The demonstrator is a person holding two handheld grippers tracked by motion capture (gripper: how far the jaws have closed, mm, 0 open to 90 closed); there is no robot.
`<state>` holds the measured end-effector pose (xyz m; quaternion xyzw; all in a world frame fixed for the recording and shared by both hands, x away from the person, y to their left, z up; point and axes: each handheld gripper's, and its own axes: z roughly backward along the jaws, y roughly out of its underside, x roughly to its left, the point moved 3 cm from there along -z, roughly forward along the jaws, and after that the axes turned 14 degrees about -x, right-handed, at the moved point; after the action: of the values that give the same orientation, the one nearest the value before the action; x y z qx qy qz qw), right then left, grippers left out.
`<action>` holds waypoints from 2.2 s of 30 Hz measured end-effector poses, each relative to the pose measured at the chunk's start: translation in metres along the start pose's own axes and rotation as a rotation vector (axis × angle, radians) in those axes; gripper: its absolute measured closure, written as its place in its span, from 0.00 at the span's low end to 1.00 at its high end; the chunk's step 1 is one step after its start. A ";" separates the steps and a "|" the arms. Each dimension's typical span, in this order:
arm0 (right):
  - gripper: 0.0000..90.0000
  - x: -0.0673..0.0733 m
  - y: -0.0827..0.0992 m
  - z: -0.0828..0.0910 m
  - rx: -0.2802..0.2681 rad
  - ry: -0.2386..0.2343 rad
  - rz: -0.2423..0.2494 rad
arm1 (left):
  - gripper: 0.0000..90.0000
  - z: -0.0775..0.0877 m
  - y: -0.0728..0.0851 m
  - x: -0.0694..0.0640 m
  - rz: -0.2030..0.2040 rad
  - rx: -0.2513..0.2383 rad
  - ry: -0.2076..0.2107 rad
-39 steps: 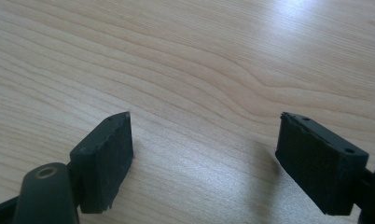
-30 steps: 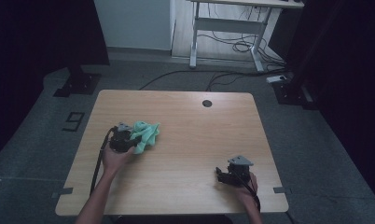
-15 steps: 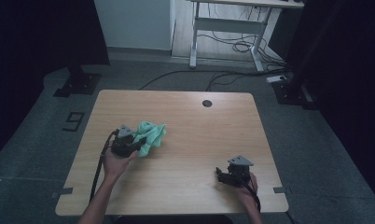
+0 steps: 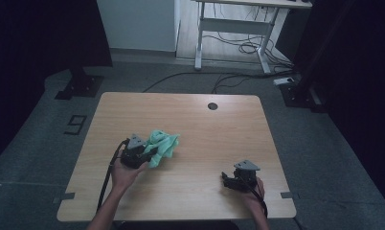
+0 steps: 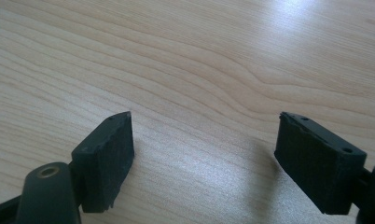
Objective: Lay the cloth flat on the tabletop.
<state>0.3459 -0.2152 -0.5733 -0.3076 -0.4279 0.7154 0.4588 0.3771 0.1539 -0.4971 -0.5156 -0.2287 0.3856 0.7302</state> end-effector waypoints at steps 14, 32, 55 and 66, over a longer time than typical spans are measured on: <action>0.23 0.002 -0.001 0.001 -0.011 -0.005 0.002 | 0.84 -0.007 0.023 -0.041 0.019 0.030 0.072; 0.26 0.008 -0.009 0.006 -0.050 -0.038 -0.025 | 0.81 -0.030 0.052 -0.080 -0.001 0.106 0.094; 0.34 0.060 -0.041 0.002 -0.151 -0.237 -0.049 | 0.63 -0.037 0.059 -0.096 0.018 0.112 0.100; 0.38 0.072 -0.055 -0.007 -0.182 -0.263 -0.046 | 0.38 -0.012 0.041 -0.094 0.037 0.033 0.075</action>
<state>0.3454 -0.1349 -0.5303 -0.2416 -0.5542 0.6973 0.3850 0.3157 0.0791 -0.5334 -0.5218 -0.1853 0.3831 0.7393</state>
